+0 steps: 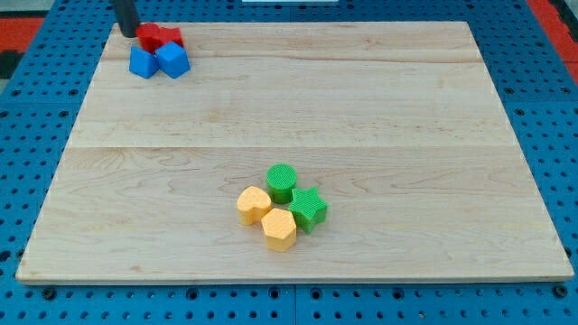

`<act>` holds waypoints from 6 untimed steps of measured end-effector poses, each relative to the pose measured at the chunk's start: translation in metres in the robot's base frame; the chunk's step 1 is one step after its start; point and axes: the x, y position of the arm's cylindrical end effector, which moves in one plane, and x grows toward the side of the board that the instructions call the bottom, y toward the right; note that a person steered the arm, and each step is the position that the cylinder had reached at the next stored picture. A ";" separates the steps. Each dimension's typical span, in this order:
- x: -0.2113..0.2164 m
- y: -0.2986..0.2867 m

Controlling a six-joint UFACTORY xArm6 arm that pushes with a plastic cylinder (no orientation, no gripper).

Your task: Separate the red blocks from the blue blocks

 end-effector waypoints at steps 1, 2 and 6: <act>0.000 0.031; 0.000 0.037; 0.091 0.155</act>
